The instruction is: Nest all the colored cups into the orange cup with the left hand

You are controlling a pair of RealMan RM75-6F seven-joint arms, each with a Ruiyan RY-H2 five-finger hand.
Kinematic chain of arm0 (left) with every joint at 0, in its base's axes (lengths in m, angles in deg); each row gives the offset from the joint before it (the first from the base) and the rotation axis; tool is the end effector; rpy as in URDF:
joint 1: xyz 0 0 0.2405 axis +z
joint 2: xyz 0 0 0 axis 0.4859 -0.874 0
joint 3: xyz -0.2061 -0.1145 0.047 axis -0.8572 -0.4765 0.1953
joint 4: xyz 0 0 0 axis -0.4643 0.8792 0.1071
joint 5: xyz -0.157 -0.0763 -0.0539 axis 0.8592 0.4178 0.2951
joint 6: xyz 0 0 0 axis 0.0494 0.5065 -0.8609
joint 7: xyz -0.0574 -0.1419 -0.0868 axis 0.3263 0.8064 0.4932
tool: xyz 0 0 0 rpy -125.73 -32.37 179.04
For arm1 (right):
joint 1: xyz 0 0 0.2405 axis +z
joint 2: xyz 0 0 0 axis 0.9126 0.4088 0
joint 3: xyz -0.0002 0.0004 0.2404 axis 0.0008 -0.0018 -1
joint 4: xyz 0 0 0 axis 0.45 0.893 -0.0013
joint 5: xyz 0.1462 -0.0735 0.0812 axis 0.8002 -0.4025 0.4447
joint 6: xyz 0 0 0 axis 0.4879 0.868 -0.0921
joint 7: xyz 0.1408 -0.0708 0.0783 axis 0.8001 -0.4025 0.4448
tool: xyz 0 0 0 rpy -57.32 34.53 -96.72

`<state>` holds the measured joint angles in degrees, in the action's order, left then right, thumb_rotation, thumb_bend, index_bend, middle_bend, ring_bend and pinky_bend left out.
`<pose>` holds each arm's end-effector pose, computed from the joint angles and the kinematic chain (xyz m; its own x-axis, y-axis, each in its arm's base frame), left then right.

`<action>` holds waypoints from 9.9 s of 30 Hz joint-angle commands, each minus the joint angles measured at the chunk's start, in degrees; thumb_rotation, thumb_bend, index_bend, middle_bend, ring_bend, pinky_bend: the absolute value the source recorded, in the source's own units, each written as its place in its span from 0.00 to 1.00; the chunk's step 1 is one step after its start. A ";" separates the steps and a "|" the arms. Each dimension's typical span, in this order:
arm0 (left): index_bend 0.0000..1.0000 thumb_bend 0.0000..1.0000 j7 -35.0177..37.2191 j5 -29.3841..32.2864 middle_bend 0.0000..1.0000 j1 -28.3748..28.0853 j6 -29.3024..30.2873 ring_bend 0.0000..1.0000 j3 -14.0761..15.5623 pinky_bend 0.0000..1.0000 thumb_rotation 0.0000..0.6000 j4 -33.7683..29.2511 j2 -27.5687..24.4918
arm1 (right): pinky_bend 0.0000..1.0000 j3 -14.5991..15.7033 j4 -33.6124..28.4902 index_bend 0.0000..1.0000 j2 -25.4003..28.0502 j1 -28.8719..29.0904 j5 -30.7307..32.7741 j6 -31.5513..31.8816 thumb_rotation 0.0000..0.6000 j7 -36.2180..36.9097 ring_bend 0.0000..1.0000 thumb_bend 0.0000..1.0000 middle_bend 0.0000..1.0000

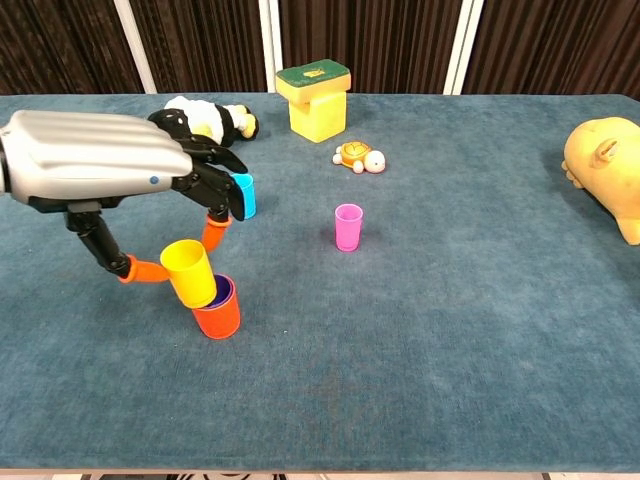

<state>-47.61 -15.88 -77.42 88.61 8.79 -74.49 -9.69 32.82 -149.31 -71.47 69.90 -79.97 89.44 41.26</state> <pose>-0.0945 0.2842 0.0256 0.7450 0.1891 0.6397 0.5034 -0.7886 -0.3532 -0.2907 -0.2155 0.1708 0.4340 0.1251 0.8922 -0.9003 0.0243 0.4346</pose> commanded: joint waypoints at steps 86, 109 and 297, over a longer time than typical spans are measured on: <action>0.37 0.21 -20.91 31.70 0.21 -9.23 -1.35 0.01 -9.14 0.01 1.00 34.24 25.91 | 0.00 -0.45 -0.23 0.12 -0.16 -0.17 1.32 -0.41 1.00 0.42 0.15 0.31 0.04; 0.46 0.27 -18.92 29.33 0.27 -9.19 -1.09 0.03 -9.37 0.01 1.00 36.83 27.92 | 0.00 -0.54 -0.48 0.12 -0.13 -0.30 1.69 -0.47 1.00 0.61 0.15 0.31 0.04; 0.49 0.29 -20.69 33.80 0.31 -17.34 1.65 0.05 -14.38 0.07 1.00 28.88 33.77 | 0.00 -1.48 -0.87 0.12 -0.50 -0.64 3.08 -0.18 1.00 0.59 0.15 0.31 0.04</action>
<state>-68.28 18.29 -94.81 89.44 -4.83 -43.96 25.35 31.34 -150.18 -71.97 69.26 -76.90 89.27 41.85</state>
